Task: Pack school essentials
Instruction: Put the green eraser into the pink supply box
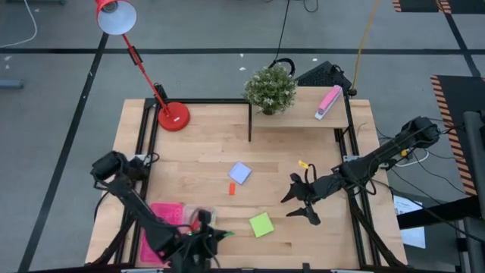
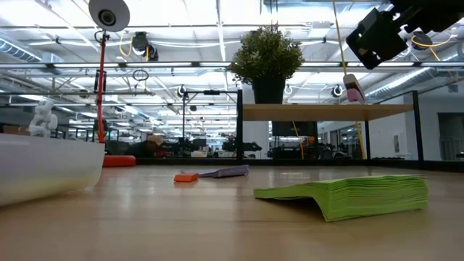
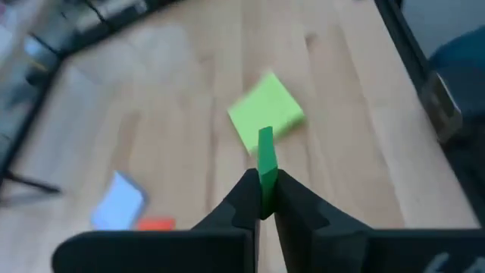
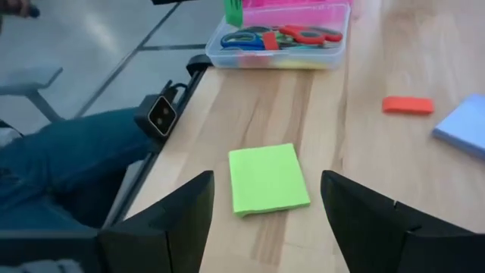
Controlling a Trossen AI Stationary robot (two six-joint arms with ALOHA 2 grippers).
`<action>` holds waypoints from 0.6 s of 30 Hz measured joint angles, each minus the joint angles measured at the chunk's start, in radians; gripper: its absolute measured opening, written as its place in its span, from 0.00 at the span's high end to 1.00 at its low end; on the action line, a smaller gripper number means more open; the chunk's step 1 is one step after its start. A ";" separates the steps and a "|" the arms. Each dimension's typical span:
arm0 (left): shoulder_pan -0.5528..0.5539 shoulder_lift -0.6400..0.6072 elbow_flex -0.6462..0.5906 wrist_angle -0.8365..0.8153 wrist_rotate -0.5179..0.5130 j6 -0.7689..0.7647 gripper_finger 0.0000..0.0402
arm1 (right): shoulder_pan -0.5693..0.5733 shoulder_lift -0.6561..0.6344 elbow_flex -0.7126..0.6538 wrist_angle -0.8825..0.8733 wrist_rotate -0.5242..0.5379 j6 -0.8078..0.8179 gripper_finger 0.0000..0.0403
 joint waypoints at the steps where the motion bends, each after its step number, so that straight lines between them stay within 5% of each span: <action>1: -0.010 -0.003 0.000 -0.031 0.017 -0.039 0.93 | -0.002 0.000 0.000 0.002 0.001 -0.014 0.42; 9: -0.047 -0.004 0.000 -0.302 0.222 -0.398 0.97 | -0.060 0.000 0.000 0.013 0.002 -0.070 0.42; 18: -0.045 0.005 0.000 -0.467 0.293 -0.579 0.94 | -0.115 0.000 0.000 0.015 0.001 -0.074 0.42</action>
